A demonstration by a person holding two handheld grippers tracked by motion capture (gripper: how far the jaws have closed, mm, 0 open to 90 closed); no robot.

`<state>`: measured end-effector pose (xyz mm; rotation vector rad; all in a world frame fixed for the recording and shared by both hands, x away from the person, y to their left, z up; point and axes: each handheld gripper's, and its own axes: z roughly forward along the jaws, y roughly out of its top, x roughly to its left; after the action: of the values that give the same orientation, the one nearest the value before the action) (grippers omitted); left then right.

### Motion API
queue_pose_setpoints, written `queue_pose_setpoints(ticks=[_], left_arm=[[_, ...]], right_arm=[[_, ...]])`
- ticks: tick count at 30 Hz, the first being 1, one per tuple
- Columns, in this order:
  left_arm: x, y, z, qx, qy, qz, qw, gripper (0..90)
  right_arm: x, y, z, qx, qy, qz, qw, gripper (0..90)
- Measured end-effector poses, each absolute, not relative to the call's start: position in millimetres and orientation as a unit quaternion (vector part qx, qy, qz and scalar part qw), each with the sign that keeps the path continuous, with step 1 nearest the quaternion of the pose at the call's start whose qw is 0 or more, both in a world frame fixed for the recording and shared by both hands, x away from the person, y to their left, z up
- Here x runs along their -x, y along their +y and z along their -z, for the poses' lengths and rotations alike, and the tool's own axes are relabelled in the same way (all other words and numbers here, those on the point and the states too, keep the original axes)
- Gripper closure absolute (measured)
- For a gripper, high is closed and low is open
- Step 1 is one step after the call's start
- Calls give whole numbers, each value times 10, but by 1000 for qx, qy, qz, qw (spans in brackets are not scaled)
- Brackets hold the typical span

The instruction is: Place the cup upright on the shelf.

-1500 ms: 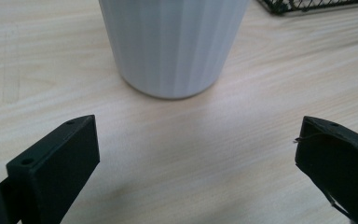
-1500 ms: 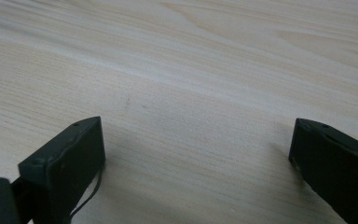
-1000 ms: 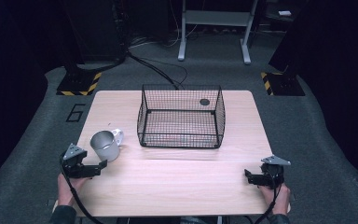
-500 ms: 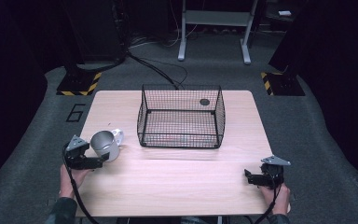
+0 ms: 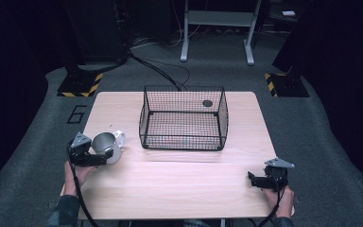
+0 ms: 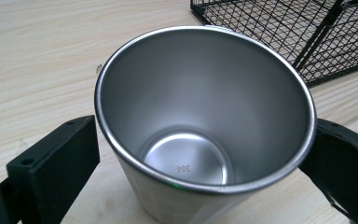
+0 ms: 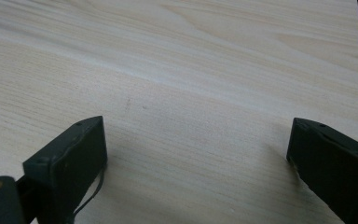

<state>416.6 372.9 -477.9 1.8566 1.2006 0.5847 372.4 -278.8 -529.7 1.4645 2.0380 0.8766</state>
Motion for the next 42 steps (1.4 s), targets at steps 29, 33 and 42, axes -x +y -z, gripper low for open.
queue_pose_setpoints(ticks=[29,33,42], left_arm=[[-4269,3661,4824,-741,465,-244,419,69],[-4273,3661,4829,-737,468,-246,422,70],[-4263,3670,4822,-733,471,-244,426,70]], right_arm=[[-3720,-2788,5297,-533,745,-319,242,45],[-3720,-2788,5297,-533,745,-319,242,45],[-3721,-2791,5296,-532,746,-318,242,45]])
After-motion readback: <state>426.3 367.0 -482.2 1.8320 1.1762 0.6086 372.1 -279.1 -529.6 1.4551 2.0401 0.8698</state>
